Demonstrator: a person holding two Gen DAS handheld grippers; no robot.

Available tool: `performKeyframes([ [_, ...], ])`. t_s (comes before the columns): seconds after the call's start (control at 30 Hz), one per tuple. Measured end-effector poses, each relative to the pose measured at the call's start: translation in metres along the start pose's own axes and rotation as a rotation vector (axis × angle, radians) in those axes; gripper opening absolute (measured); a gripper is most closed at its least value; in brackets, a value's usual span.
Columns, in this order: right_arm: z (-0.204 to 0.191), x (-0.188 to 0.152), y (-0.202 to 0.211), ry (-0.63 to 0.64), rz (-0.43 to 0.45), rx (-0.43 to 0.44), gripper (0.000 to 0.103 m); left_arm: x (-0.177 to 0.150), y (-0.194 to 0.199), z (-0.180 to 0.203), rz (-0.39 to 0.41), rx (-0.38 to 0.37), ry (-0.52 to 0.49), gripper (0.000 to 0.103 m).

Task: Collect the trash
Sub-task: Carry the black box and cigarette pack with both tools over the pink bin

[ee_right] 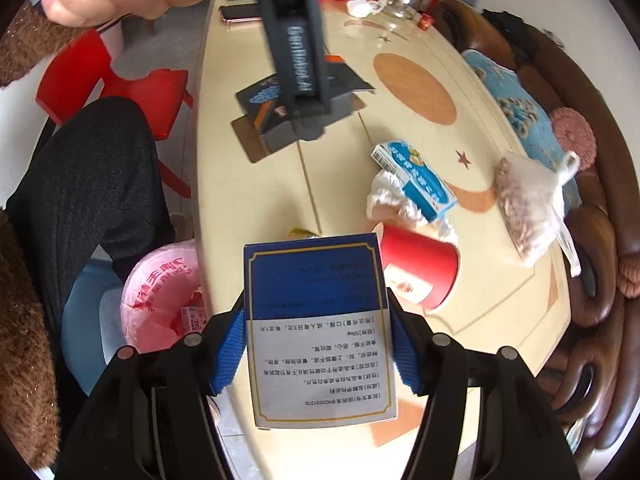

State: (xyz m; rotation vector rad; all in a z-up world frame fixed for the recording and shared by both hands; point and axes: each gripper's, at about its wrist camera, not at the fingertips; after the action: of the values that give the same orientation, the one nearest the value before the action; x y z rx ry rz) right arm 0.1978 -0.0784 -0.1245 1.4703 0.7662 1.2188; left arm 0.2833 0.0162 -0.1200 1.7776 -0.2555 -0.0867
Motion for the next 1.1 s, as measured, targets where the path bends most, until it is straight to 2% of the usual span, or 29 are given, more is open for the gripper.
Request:
performKeyframes([
  [0.33,-0.037,-0.026,-0.001,-0.142,0.059,0.000,0.061,-0.065,-0.001,0.024,0.050,-0.008,-0.096,0.061],
  [0.67,-0.077,-0.044,-0.016,-0.260,0.086,-0.047,0.061,-0.121,-0.023,0.045,0.071,-0.028,-0.150,0.061],
  [0.9,-0.100,-0.056,-0.039,-0.320,0.079,-0.025,0.061,-0.148,-0.040,0.063,0.099,-0.049,-0.223,0.061],
  [1.1,-0.115,-0.070,-0.057,-0.378,0.075,-0.044,0.061,-0.160,-0.058,0.073,0.098,-0.072,-0.270,0.061],
])
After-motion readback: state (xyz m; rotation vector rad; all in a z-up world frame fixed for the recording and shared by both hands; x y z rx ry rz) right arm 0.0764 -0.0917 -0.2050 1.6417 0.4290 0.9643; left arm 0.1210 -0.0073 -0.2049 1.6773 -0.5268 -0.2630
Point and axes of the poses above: each gripper's, at about its wrist camera, not at the fingertips, and y roughly against the way its jaws point, z to its right, x to its top, and after that the axes turned 15 degrees about x, right-handed
